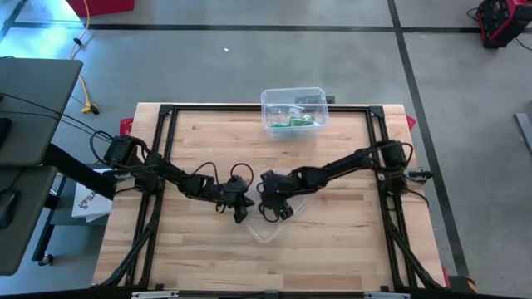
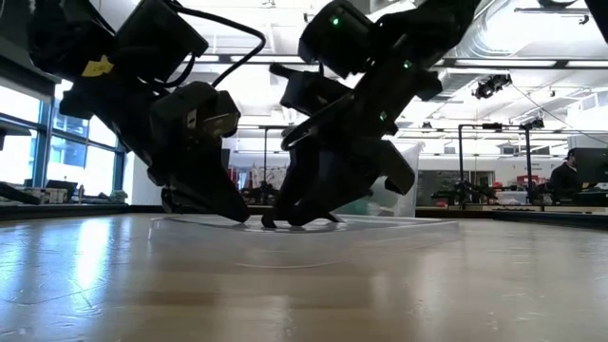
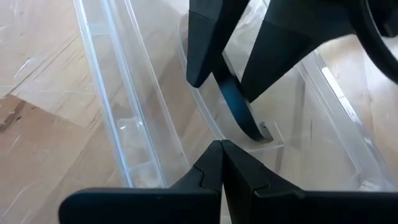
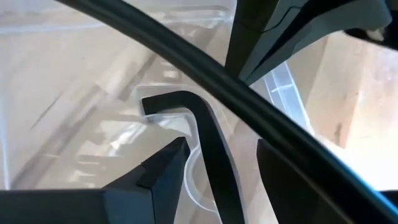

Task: Roll bandage
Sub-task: Close the transparent container

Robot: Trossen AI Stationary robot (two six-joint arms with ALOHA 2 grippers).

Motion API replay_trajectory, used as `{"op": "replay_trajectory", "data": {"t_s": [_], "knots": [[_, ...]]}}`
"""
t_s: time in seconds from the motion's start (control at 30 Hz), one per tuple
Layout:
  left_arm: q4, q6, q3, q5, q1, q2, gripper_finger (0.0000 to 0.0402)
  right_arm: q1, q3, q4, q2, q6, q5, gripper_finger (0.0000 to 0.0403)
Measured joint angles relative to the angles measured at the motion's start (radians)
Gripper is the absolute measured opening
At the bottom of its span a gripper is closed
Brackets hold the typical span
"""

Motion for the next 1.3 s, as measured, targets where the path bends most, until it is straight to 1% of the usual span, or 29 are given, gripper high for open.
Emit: {"op": "replay_trajectory", "data": {"t_s": [0.13,0.3,0.4,0.5,0.67,0.73,0.83,0.87,0.97,1.1,1.2,1.3], "knots": [[0.0,0.0,0.0,-0.002,0.0,0.0,0.0,-0.025,0.0,-0.018,0.0,0.003,-0.084,0.0185],[0.0,0.003,0.0,-0.004,0.001,-0.001,0.0,-0.059,0.0,-0.041,0.001,0.051,-0.185,0.0156],[-0.001,0.003,0.0,-0.005,0.001,-0.001,0.0,-0.075,0.0,-0.065,0.001,0.052,-0.235,0.0139],[-0.027,-0.009,0.001,-0.01,0.002,-0.003,0.0,-0.078,0.0,-0.08,0.001,0.051,-0.251,0.0126],[-0.119,-0.053,0.006,-0.05,0.002,-0.007,0.0,-0.073,-0.003,-0.102,-0.021,0.049,-0.257,0.0101],[-0.132,-0.057,0.005,-0.073,0.002,-0.008,0.0,-0.067,-0.005,-0.131,-0.038,0.049,-0.258,0.0078],[-0.14,-0.05,0.004,-0.102,0.001,-0.016,0.0,-0.06,-0.006,-0.169,-0.07,0.051,-0.262,0.0029],[-0.148,-0.048,0.003,-0.114,0.001,-0.028,0.0,-0.057,-0.006,-0.187,-0.08,0.05,-0.264,0.0018],[-0.178,-0.039,-0.003,-0.144,0.002,-0.08,0.0,-0.041,-0.004,-0.216,-0.096,0.059,-0.237,0.0018],[-0.21,-0.031,-0.002,-0.206,0.003,-0.209,0.0,-0.012,-0.006,-0.252,-0.149,0.073,-0.183,0.0015],[-0.265,-0.03,-0.002,-0.247,-0.002,-0.332,0.0,0.006,-0.006,-0.281,-0.234,0.108,-0.158,0.0015],[-0.32,-0.008,-0.002,-0.326,-0.015,-0.471,0.0,0.018,-0.006,-0.323,-0.358,0.146,-0.135,0.0015]]}}
